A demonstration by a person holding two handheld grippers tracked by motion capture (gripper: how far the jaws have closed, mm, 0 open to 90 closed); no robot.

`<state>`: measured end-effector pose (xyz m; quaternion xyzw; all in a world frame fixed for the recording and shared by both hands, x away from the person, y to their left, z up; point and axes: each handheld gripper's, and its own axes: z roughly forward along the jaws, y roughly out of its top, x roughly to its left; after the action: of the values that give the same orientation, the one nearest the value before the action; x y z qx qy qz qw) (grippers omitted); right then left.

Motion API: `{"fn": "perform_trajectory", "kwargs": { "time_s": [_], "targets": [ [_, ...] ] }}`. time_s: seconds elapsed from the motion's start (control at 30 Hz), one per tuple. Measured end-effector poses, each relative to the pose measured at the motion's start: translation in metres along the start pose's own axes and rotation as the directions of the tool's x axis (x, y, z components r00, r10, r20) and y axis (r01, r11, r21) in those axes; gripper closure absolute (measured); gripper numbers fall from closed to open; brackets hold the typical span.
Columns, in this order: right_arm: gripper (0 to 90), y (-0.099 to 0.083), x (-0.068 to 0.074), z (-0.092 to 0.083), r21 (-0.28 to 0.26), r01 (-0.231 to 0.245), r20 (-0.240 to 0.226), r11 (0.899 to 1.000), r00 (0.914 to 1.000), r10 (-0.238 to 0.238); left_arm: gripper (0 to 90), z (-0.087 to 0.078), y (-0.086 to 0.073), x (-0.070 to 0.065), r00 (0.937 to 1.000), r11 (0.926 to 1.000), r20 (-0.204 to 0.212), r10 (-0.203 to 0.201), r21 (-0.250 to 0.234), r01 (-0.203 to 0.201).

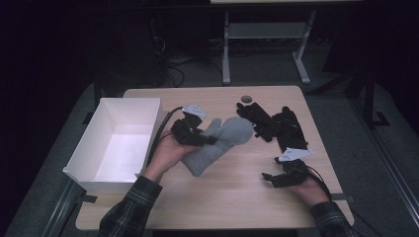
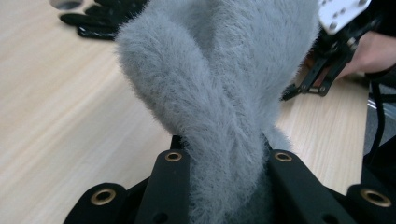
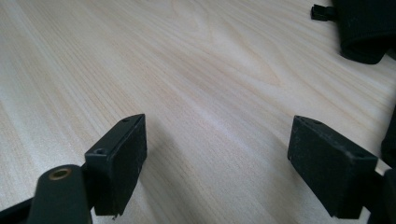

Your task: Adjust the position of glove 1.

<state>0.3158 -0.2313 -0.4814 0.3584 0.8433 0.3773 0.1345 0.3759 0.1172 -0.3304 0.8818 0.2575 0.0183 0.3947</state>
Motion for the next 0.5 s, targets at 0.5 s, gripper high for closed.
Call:
{"fn": "perform_trajectory", "kwargs": {
  "time_s": [0.5],
  "targets": [
    [19.6,0.000,0.000,0.000,0.000,-0.001,0.001,1.000,1.0000,0.001,77.2,-0.077,0.010,0.019,0.9920,0.9974,-0.116,-0.050,-0.057,0.044]
  ]
}}
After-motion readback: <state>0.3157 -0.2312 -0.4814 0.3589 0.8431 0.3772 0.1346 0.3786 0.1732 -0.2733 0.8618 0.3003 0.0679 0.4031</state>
